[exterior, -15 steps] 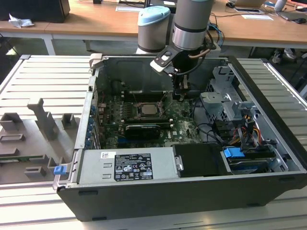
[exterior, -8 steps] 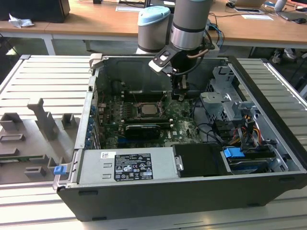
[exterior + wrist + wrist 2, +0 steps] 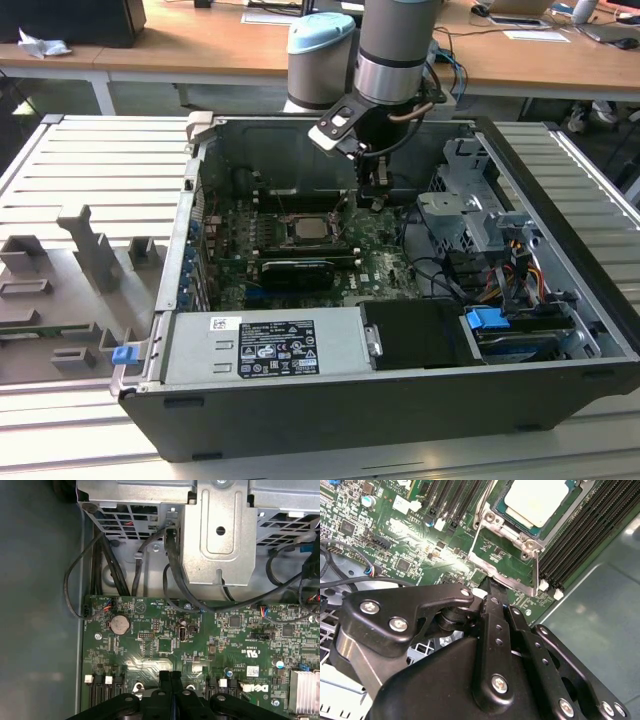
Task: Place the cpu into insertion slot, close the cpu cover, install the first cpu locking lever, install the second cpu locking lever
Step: 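Close the cpu cover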
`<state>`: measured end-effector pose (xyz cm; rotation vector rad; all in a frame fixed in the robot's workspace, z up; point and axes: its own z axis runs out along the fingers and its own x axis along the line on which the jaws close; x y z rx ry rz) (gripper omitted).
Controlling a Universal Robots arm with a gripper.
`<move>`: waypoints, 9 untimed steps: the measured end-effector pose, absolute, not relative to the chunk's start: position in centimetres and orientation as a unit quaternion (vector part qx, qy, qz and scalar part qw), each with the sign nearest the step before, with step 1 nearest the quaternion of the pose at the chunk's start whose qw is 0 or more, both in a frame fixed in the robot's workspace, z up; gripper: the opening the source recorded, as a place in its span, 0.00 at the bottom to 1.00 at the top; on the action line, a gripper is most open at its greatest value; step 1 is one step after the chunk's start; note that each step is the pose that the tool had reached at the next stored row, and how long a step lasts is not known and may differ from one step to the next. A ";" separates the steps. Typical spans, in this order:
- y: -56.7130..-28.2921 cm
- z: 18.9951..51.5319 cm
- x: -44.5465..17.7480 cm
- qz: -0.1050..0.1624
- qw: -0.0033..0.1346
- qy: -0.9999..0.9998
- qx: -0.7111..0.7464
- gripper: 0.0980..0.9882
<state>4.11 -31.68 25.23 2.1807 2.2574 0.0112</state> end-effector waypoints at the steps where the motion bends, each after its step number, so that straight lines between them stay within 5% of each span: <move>1: -31.7 25.2 4.1 0.004 0.001 0.719 0.695 0.01; 9: -31.7 25.2 3.7 0.004 0.001 0.719 0.695 0.01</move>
